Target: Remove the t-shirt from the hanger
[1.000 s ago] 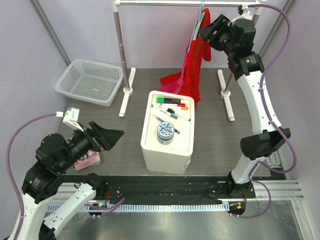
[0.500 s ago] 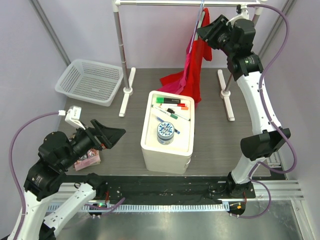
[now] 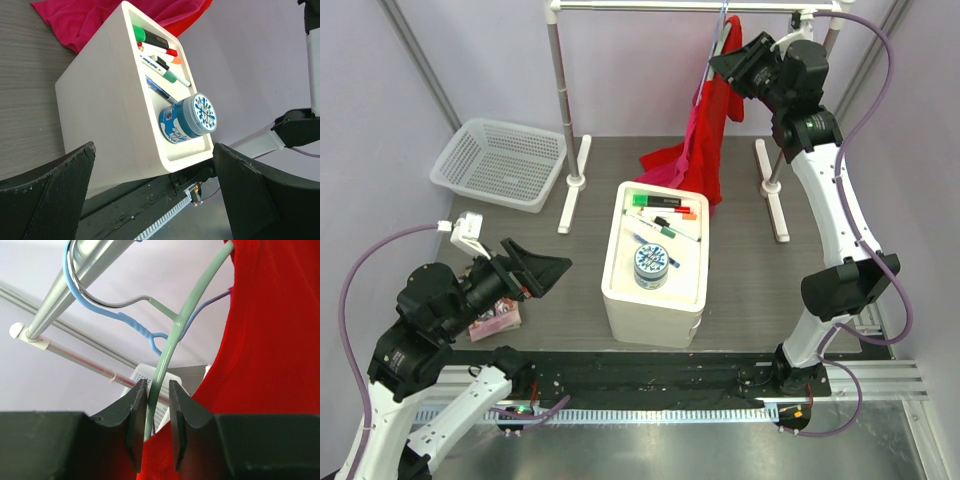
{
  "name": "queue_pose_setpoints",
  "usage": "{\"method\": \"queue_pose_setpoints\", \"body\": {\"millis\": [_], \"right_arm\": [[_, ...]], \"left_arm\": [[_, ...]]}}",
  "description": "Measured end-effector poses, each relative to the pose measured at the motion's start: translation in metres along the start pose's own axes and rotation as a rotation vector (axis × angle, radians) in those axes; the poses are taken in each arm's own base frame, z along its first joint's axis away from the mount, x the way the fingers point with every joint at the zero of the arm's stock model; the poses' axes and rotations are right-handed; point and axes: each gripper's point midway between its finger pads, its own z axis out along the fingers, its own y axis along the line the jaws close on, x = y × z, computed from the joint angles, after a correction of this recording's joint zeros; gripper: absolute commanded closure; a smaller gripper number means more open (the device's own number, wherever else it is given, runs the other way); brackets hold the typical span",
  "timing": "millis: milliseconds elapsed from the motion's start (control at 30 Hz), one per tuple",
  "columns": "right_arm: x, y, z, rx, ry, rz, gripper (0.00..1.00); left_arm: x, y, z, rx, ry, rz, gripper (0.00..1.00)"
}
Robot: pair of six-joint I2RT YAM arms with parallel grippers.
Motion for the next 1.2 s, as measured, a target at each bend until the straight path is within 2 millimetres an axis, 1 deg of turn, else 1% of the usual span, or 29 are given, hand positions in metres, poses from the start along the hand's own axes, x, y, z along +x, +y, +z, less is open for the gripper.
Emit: {"method": "queue_pose_setpoints", "body": {"millis": [33, 67, 167, 300, 367, 400, 433, 600, 733, 800, 933, 1033, 1067, 1133, 1200], "right_arm": [[0.001, 0.001, 0.0, -0.005, 0.002, 0.003, 0.78], [0.0, 0.002, 0.0, -0.011, 0.001, 0.008, 0.78], [0.001, 0.003, 0.001, -0.019, 0.003, 0.021, 0.75], [0.002, 0.004, 0.002, -0.032, 0.003, 0.033, 0.75], [0.003, 0.006, 0.002, -0.04, 0.007, 0.045, 0.9], [0.003, 0.006, 0.002, -0.043, 0.008, 0.046, 0.95], [0.004, 0.006, 0.002, -0.045, 0.016, 0.066, 0.99], [0.005, 0.001, 0.002, -0.039, 0.023, 0.092, 0.99], [-0.002, -0.002, -0.002, -0.033, 0.015, 0.093, 0.99], [-0.006, -0.003, -0.009, -0.029, 0.017, 0.095, 0.99], [-0.015, -0.005, -0.024, -0.023, 0.015, 0.107, 0.99], [-0.022, -0.001, -0.033, -0.037, 0.008, 0.124, 0.99], [-0.023, 0.001, -0.035, -0.043, 0.007, 0.129, 0.99], [-0.025, 0.007, -0.039, -0.062, 0.01, 0.143, 0.99], [-0.022, 0.012, -0.042, -0.083, 0.021, 0.158, 0.99]], "left_arm": [[0.0, 0.0, 0.0, 0.0, 0.0, 0.0, 0.0], [0.0, 0.0, 0.0, 0.0, 0.0, 0.0, 0.0], [0.0, 0.0, 0.0, -0.001, 0.001, -0.001, 0.0], [0.001, 0.0, 0.0, -0.002, 0.002, -0.003, 0.0], [0.001, 0.0, 0.0, -0.002, 0.003, -0.004, 0.0], [0.001, 0.0, 0.0, -0.001, 0.003, -0.005, 0.0], [0.001, 0.0, 0.0, 0.0, 0.004, -0.005, 0.0], [0.003, -0.003, -0.001, 0.016, 0.016, -0.005, 0.0], [0.003, -0.014, 0.001, 0.066, 0.033, -0.008, 0.0], [0.002, -0.02, 0.005, 0.092, 0.043, -0.011, 0.01], [0.0, -0.031, 0.022, 0.13, 0.076, -0.016, 0.01], [0.002, -0.037, 0.035, 0.153, 0.109, -0.021, 0.04], [0.002, -0.039, 0.039, 0.163, 0.118, -0.022, 0.07], [0.001, -0.046, 0.046, 0.192, 0.138, -0.023, 0.09], [-0.003, -0.057, 0.053, 0.229, 0.153, -0.023, 0.1]]}}
